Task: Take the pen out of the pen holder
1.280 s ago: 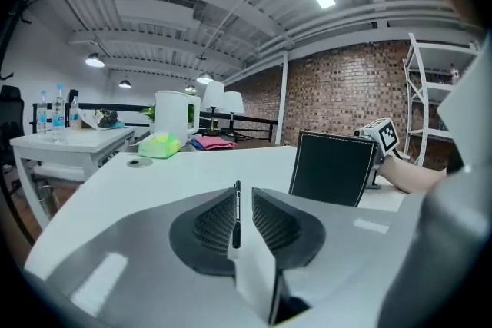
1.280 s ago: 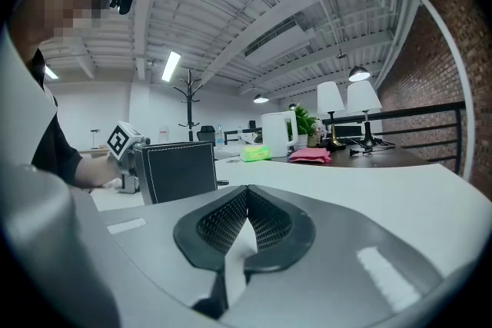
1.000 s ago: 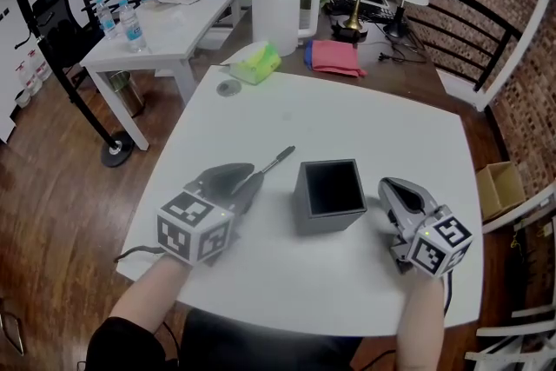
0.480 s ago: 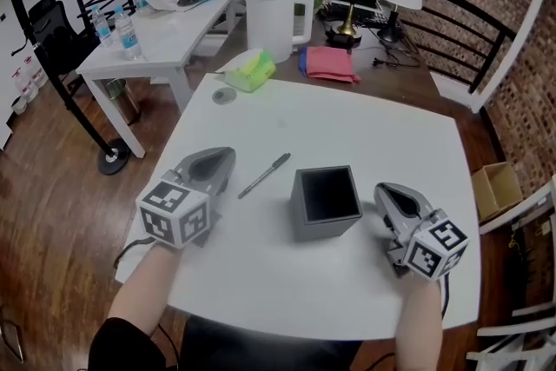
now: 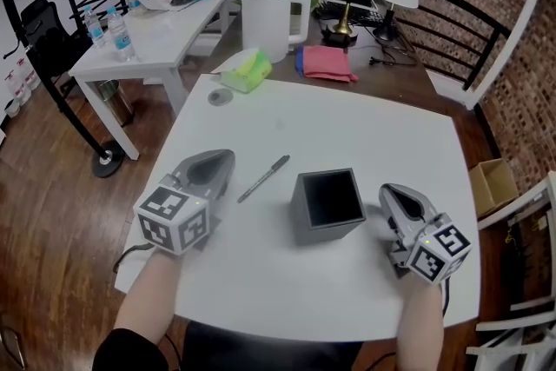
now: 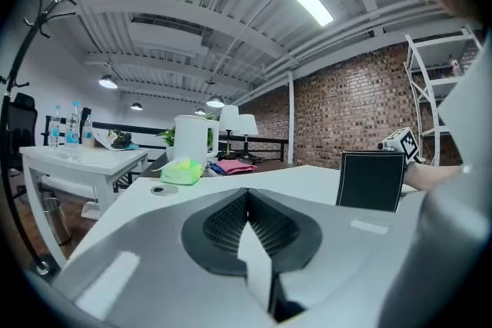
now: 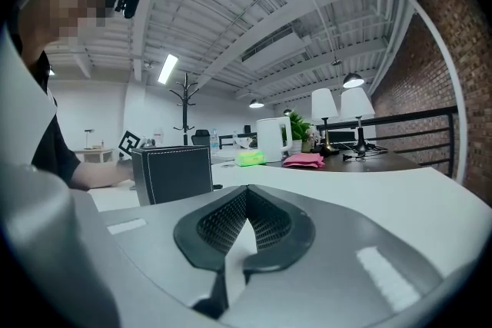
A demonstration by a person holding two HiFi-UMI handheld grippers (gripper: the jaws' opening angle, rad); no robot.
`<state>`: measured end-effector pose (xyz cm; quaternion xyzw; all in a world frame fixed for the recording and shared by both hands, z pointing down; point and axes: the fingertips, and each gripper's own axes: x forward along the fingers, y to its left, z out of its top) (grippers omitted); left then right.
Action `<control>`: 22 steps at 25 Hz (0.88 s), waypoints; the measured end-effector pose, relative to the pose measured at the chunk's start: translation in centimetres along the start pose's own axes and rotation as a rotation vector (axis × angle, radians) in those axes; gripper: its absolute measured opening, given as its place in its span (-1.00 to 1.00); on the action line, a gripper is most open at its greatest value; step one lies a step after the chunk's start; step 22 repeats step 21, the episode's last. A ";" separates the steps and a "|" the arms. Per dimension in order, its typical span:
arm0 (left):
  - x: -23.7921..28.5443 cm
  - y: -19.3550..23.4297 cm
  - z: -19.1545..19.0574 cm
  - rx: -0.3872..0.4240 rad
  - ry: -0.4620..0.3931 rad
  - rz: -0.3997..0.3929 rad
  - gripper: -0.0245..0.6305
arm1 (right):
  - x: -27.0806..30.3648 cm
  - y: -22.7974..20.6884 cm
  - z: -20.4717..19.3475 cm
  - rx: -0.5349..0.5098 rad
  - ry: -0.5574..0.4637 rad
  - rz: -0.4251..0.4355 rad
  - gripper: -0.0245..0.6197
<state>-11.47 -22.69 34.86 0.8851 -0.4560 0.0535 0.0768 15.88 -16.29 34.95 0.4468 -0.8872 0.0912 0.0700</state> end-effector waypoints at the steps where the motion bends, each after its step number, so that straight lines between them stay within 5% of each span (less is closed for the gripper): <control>1: 0.0 -0.1 0.0 0.001 0.000 -0.005 -0.92 | 0.0 -0.1 0.0 0.001 0.002 -0.006 -0.89; 22: -0.1 -0.6 0.0 0.003 0.001 -0.032 -0.92 | -0.5 -0.5 0.3 0.002 -0.022 -0.036 -0.89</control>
